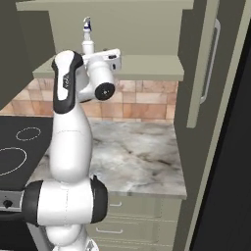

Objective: Move the cutting board and knife to the sink. Then move spray from the cabinet to the counter.

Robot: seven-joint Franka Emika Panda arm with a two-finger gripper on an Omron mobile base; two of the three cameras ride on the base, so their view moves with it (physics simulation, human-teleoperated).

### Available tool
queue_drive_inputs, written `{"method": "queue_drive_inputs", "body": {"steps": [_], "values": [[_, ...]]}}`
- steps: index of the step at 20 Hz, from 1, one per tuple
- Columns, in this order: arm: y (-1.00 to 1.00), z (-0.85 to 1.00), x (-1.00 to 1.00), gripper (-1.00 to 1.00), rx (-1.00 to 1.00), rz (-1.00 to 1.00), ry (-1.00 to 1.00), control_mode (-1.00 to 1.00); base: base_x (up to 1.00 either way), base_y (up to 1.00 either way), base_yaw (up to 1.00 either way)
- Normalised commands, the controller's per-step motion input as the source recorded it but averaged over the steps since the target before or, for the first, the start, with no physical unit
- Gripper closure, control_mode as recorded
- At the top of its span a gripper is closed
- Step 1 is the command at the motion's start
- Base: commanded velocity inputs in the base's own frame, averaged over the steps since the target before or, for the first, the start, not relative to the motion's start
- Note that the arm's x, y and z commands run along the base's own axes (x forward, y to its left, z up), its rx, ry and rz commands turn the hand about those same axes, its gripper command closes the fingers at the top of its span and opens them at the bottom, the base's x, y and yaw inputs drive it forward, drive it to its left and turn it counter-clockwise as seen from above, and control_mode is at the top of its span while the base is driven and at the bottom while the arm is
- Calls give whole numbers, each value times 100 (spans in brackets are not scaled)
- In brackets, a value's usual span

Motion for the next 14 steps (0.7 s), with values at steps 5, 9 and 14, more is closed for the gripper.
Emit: {"method": "queue_drive_inputs", "body": {"steps": [5,9,14], "values": [[1,40,36,-100,0,10,6,-100,0,0,0],[6,30,38,-100,0,7,7,-100,0,0,0],[6,36,19,-100,0,2,5,-100,0,0,0]]}}
